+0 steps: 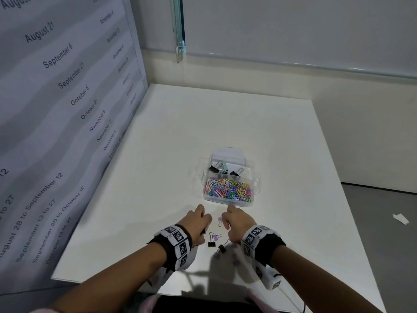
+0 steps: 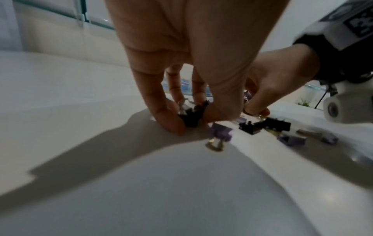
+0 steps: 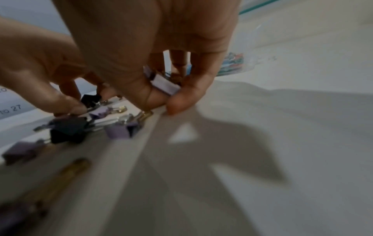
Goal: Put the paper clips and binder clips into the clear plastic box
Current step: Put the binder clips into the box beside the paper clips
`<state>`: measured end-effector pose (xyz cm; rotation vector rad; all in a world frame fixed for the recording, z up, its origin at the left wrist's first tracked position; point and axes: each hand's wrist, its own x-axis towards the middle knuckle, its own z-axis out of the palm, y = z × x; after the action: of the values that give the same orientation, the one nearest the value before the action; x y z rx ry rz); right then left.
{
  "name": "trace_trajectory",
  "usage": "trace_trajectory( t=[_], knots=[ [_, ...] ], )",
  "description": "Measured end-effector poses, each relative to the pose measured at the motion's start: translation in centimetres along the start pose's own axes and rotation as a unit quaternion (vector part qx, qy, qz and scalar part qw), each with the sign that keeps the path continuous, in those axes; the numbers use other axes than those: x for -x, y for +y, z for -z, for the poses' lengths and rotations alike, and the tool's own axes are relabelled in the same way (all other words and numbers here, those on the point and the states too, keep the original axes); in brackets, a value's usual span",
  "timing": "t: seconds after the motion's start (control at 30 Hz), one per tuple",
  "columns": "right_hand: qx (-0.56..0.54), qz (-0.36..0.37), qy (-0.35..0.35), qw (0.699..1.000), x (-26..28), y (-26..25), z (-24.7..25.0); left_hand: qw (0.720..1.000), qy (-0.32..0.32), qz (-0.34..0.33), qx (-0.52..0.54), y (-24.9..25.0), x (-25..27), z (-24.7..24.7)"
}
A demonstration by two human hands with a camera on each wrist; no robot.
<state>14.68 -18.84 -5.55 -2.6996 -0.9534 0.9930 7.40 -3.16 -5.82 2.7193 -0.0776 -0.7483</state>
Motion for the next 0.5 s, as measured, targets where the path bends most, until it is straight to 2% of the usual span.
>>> trace_trajectory(
  t=[0.1,0.17,0.4,0.5],
  knots=[
    [-0.027,-0.003,0.006,1.0,-0.2,0.5,0.2,0.997,-0.015,0.043,-0.062,-0.1,-0.1,0.6],
    [-0.054,-0.008,0.034,0.998,-0.1,0.7,0.9,0.996,-0.008,0.065,-0.064,-0.4,-0.2,1.0],
    [-0.115,0.032,0.081,0.989,0.4,0.3,6.1,0.989,0.04,0.1,0.101,-2.0,-0.9,1.3],
    [-0.129,0.017,0.14,0.982,-1.1,0.8,9.4,0.985,0.056,0.103,0.128,-2.4,-1.0,1.6]
  ],
)
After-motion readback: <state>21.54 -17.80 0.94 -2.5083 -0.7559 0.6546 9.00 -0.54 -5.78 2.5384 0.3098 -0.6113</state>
